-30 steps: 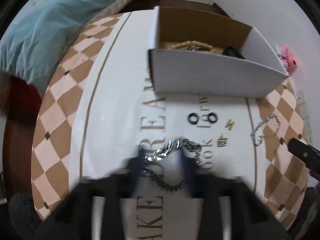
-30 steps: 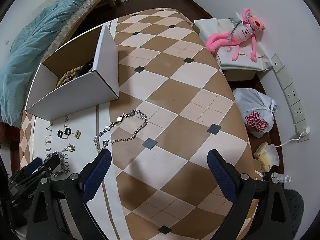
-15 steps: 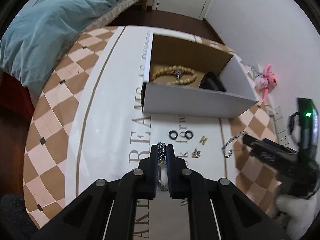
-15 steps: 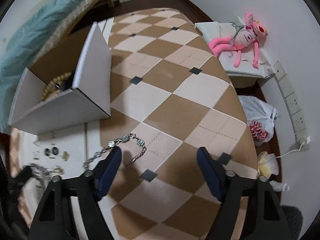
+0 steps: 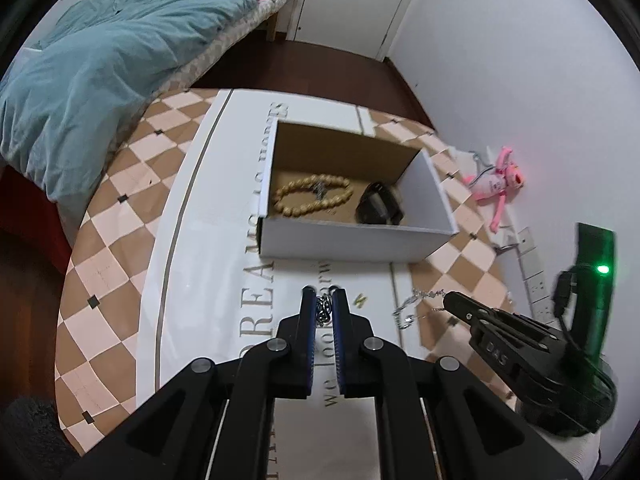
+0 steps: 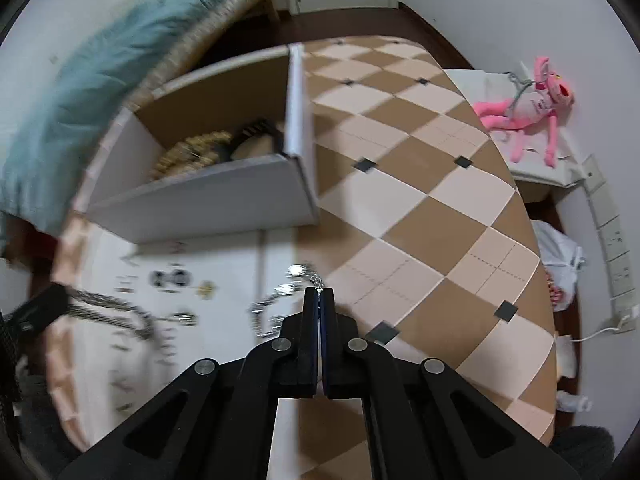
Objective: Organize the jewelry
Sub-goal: 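Carry the chain bracelet and necklace into the white box and open both tools, then pinch a small gold charm with the right tool while the left tool pinches a black ring earring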
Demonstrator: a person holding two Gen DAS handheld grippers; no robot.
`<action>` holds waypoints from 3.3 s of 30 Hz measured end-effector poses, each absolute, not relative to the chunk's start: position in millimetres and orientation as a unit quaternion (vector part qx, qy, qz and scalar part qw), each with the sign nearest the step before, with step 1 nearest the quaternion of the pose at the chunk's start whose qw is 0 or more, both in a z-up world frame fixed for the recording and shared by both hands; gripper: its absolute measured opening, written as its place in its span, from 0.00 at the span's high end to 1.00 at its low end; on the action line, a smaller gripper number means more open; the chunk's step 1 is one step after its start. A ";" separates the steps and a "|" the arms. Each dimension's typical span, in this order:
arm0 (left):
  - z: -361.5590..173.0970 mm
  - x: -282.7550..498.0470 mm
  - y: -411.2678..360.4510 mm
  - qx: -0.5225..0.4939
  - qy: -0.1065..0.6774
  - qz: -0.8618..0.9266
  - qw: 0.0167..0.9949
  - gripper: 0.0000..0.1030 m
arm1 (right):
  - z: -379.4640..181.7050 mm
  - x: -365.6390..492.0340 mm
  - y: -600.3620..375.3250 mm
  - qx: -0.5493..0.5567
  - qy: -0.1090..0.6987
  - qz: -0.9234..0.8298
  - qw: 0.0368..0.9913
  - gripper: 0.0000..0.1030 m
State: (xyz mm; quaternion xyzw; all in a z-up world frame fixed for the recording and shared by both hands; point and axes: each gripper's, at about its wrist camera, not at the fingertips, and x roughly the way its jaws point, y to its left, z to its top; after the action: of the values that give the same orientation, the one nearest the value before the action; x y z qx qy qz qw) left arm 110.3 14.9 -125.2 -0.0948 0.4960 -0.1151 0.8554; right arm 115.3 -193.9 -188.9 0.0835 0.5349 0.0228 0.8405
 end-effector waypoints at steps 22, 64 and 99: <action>-42.8 212.6 -3.2 -0.082 0.455 -0.170 0.870 0.95 | -38.5 203.3 -184.9 0.071 0.458 0.098 0.880 1.00; -125.3 234.2 16.1 0.026 0.511 -0.004 0.859 0.03 | -146.5 238.6 -182.7 -0.006 0.576 -0.002 0.818 0.11; -41.0 140.2 8.9 0.003 0.435 -0.011 0.901 0.03 | -44.9 138.0 -186.9 -0.018 0.448 -0.053 0.892 0.04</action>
State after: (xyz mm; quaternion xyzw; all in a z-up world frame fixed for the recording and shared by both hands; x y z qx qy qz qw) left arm 140.2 8.9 -41.0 0.0029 0.4346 -0.0112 0.9005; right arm 138.0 -186.9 -44.9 -0.0182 0.4480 -0.0529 0.8923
